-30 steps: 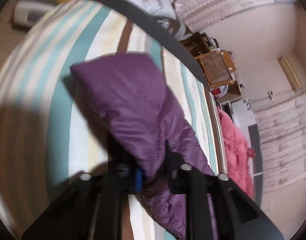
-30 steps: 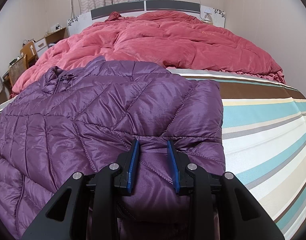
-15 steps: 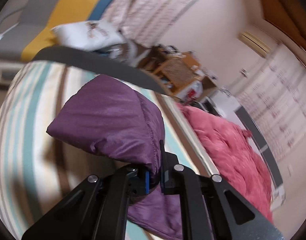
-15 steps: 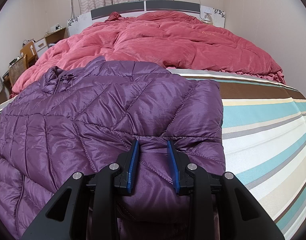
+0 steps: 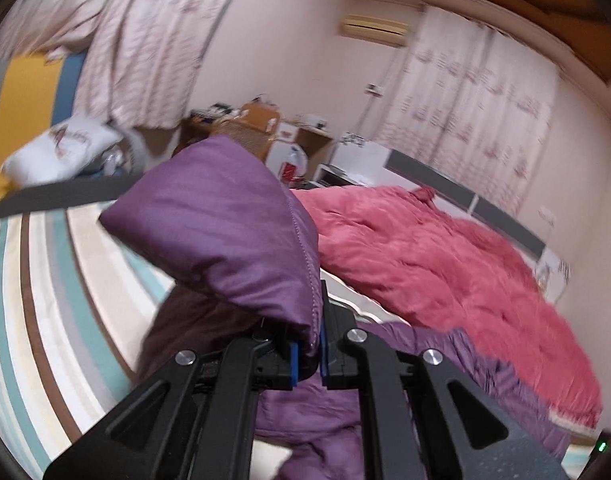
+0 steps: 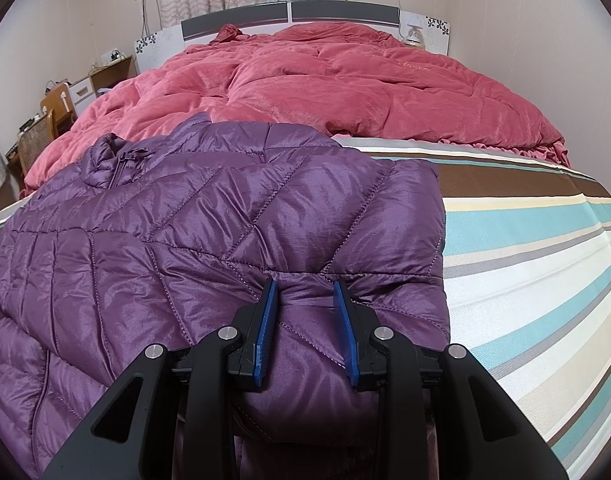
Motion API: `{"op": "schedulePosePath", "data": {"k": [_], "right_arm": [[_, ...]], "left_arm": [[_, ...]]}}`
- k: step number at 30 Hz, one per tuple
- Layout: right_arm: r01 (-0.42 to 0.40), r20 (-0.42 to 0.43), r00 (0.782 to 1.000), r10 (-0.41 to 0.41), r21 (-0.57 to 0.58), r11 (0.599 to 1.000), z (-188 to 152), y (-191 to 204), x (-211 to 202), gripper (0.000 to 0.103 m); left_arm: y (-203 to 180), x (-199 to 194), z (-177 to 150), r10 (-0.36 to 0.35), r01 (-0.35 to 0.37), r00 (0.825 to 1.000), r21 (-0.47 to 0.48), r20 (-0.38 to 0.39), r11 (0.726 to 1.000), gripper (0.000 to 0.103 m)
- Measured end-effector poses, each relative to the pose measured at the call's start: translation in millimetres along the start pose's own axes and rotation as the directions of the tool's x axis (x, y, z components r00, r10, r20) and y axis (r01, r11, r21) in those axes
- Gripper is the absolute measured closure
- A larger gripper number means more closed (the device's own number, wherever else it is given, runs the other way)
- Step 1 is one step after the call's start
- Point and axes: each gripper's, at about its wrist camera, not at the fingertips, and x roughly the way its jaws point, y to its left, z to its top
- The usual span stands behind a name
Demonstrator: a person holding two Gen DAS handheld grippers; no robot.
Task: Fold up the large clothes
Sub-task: 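Fold the held sleeve with the left tool across the body toward the right tool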
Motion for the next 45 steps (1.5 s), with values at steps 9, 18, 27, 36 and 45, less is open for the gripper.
{"op": "schedulePosePath", "data": {"k": [9, 18, 27, 36, 45], "right_arm": [[-0.003, 0.001, 1.0, 0.003, 0.003, 1.0, 1, 0, -1, 0.074], [-0.003, 0.001, 1.0, 0.003, 0.003, 1.0, 1, 0, -1, 0.074], [-0.004, 0.002, 1.0, 0.004, 0.004, 1.0, 0, -1, -1, 0.074], [-0.005, 0.002, 1.0, 0.005, 0.005, 1.0, 1, -1, -1, 0.074], [-0.008, 0.003, 1.0, 0.008, 0.007, 1.0, 2, 0, -2, 0.074]], "left_arm": [[-87, -33, -33, -0.07, 0.071, 0.997, 0.21, -0.015, 0.975, 0.097], [-152, -48, -68, -0.166, 0.215, 0.971, 0.328, -0.172, 0.92, 0.097], [-189, -66, -94, -0.227, 0.341, 0.927, 0.42, -0.298, 0.841, 0.097], [-218, -79, -113, -0.261, 0.455, 0.873, 0.494, -0.413, 0.741, 0.096], [-224, -75, -141, -0.257, 0.57, 0.774, 0.46, -0.578, 0.681, 0.08]]}}
